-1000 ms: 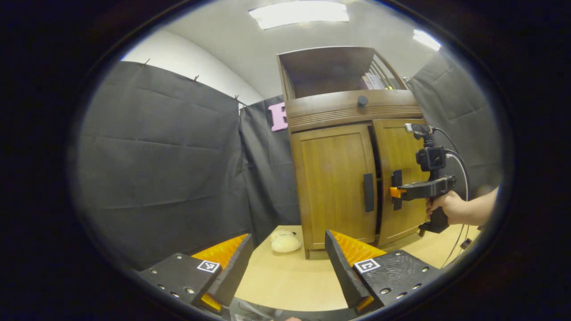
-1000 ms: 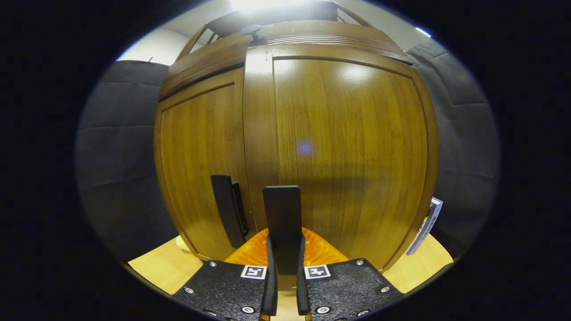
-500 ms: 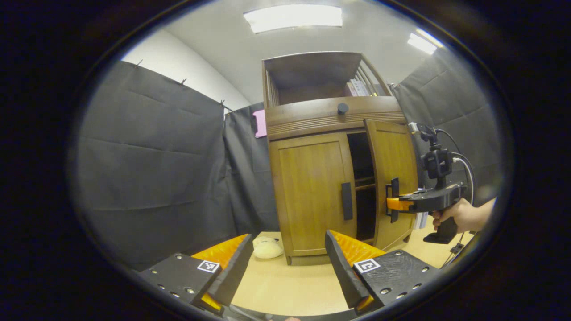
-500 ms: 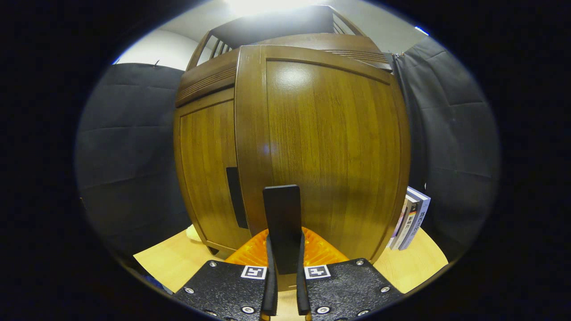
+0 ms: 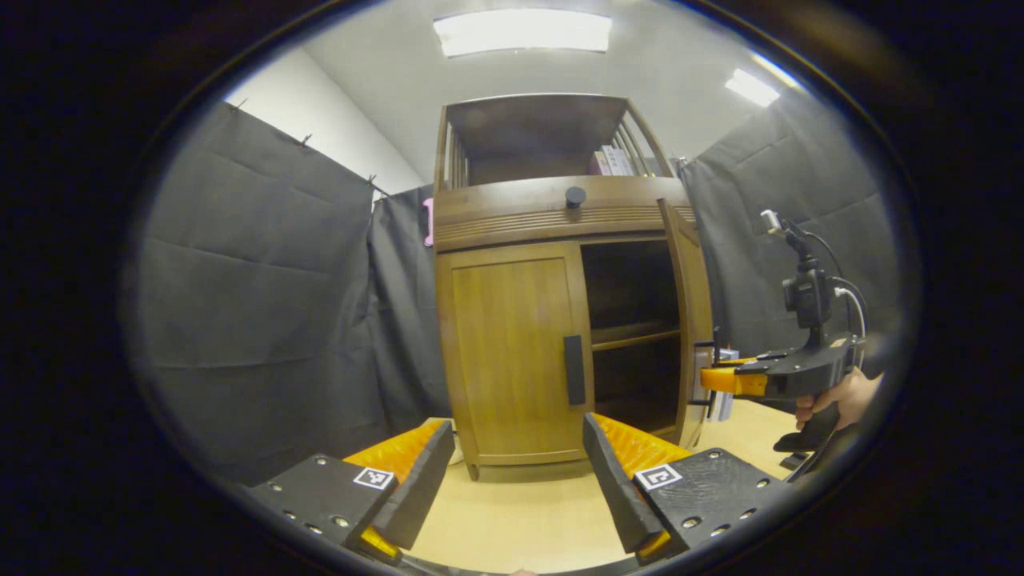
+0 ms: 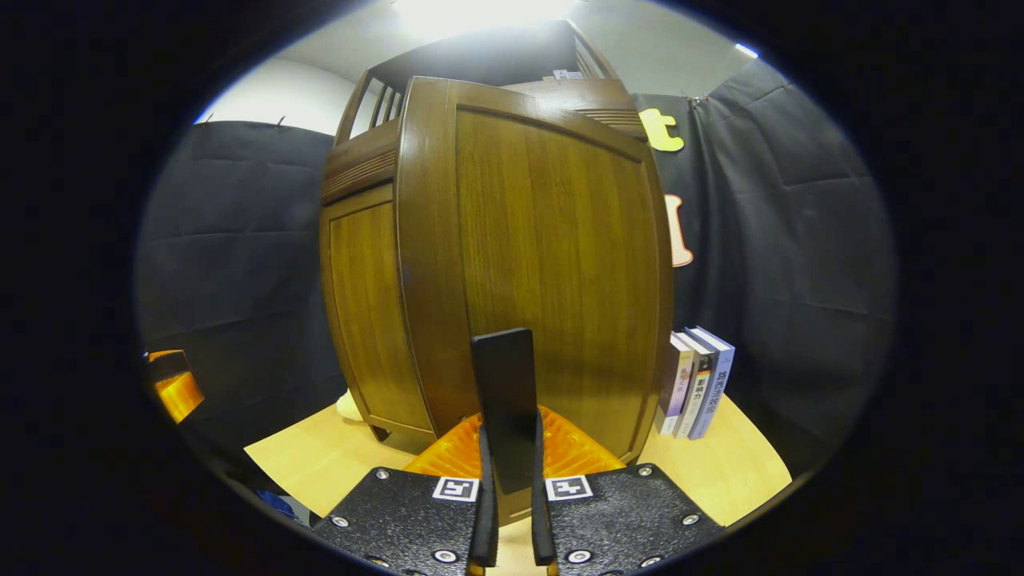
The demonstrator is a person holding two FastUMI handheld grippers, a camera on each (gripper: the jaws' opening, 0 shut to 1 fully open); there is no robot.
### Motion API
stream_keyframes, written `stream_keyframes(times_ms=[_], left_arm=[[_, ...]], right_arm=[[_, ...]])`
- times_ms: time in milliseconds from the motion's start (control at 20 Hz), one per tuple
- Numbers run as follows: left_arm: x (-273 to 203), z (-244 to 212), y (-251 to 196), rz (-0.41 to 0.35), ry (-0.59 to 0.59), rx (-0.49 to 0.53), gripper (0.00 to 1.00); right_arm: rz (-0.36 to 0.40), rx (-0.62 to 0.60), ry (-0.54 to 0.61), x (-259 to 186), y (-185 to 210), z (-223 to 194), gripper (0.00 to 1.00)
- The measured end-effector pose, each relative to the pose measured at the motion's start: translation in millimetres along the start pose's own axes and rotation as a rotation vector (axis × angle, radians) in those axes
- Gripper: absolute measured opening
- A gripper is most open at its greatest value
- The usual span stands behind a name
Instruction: Open the right door of the double-door shoe cabinet with the right hand, and open the left door with the left hand.
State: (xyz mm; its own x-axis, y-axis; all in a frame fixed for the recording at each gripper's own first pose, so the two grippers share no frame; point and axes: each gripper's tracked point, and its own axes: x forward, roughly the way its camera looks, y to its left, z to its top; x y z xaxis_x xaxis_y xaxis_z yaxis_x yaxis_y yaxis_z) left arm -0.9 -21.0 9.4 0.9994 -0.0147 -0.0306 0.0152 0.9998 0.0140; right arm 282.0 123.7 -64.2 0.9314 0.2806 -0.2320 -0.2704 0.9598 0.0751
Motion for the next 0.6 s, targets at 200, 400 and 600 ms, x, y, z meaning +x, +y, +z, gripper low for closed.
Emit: stream_keyframes(times_ms=[200,400,600], left_arm=[[-1,6,-2,-0.044,-0.007,0.002,0.96],[-3,12,-3,-0.067,-0.002,-0.024,0.96],[2,6,-6,-0.079,0.004,-0.043,0.96]], right_arm=[[-0.017,0.008,-0.013,-1,-2,3,0.16],[-0.048,0.029,-0.007,-3,-3,3,0.16],[-0.1,0.045,0.001,-4,-6,7,0.16]])
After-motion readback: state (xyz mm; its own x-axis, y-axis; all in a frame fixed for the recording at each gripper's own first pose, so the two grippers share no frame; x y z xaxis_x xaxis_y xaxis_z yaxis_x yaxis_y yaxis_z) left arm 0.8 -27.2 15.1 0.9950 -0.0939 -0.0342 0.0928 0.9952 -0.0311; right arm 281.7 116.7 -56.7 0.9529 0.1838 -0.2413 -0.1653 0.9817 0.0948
